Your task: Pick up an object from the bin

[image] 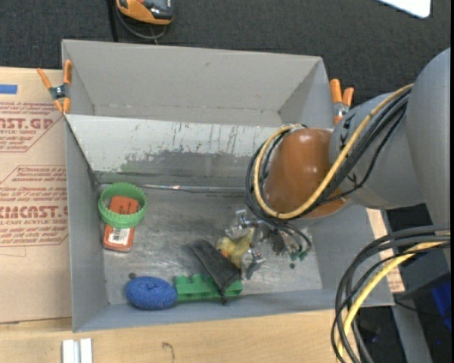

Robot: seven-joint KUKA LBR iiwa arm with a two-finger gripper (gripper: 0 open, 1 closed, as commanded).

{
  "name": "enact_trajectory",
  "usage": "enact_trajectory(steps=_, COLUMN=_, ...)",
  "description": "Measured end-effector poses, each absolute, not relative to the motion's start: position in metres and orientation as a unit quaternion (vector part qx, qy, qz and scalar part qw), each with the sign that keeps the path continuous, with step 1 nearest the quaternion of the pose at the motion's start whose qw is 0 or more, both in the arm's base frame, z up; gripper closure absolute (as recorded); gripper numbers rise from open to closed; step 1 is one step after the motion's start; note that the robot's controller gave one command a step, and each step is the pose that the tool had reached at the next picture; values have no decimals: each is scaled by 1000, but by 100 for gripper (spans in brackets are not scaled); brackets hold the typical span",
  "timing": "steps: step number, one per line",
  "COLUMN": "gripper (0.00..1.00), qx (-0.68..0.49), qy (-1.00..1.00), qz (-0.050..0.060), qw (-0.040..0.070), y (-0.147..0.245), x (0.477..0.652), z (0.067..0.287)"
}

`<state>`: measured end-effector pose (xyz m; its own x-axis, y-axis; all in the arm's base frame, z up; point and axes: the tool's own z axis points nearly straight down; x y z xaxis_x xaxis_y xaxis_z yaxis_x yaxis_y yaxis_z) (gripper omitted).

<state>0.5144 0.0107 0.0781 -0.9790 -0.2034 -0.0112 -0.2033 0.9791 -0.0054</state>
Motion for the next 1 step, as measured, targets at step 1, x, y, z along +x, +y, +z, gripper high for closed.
enact_trajectory(steps=1, gripper=100, qx=-102, qy=995, qz=0, qw=1, y=10, x=515, z=206)
